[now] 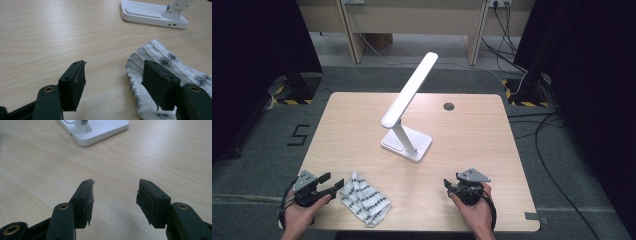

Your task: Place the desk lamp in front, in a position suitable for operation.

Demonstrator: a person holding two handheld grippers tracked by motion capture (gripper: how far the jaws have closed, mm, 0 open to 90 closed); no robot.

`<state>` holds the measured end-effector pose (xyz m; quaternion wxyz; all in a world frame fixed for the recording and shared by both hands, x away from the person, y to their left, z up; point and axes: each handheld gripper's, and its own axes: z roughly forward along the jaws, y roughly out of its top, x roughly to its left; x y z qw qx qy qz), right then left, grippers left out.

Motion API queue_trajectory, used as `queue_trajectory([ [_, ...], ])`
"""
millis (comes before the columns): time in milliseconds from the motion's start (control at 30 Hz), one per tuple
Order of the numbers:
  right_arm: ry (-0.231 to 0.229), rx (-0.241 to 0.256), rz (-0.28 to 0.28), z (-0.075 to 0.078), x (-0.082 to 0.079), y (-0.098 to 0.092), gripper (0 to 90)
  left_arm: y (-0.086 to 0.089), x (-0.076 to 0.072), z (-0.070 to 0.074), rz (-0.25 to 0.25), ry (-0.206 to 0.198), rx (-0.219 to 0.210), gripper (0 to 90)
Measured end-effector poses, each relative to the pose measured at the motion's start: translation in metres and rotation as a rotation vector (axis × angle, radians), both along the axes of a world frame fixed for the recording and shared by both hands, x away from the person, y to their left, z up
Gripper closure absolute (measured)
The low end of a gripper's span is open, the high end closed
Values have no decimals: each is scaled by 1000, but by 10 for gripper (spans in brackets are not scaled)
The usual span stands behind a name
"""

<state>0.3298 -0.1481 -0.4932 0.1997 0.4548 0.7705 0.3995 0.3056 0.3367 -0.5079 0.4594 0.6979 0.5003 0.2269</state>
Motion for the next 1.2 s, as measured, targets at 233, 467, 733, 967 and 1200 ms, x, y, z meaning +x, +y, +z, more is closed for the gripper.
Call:
queue_trajectory([
  [233, 4, -8, -3, 1, 2, 1, 497, -3, 9, 7, -14, -10, -10, 391],
  [467, 12, -28, -3, 4, 9, 1, 591, -6, 24, 15, -31, 3, -15, 441],
  [733, 20, -52, -23, 10, 25, 8, 728, -12, 56, 29, -53, 11, -8, 519],
  [967, 20, -60, -35, 16, 50, 23, 791, -28, 95, 27, -95, 43, 15, 627],
  [1200, 35, -53, -44, 16, 70, 38, 825, -45, 131, 20, -107, 61, 32, 739],
])
